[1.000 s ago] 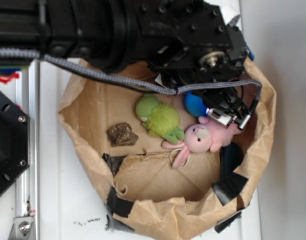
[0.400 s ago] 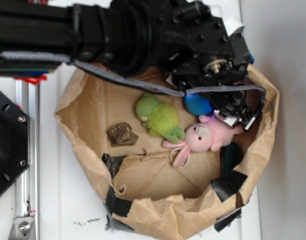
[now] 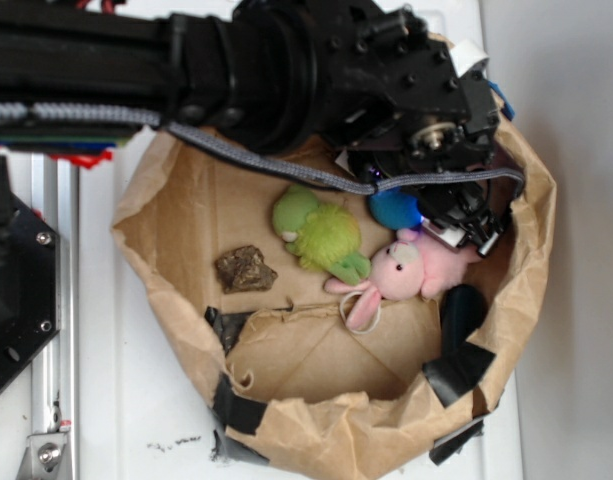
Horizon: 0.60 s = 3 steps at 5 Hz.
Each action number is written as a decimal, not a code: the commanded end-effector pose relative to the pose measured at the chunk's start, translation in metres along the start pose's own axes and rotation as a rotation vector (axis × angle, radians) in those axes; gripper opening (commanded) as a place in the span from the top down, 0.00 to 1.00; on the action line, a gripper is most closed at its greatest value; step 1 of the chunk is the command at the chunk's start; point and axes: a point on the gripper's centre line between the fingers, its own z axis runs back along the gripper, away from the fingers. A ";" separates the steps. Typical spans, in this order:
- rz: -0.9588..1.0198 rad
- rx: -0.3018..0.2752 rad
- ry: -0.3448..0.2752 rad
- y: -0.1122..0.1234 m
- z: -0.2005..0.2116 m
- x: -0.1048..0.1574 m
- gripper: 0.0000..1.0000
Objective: Grab the blue ball.
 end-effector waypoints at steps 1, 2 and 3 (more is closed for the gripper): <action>-0.032 -0.030 -0.035 -0.004 0.013 0.008 1.00; -0.033 -0.031 -0.035 -0.004 0.013 0.009 1.00; -0.039 -0.032 -0.034 -0.004 0.013 0.010 1.00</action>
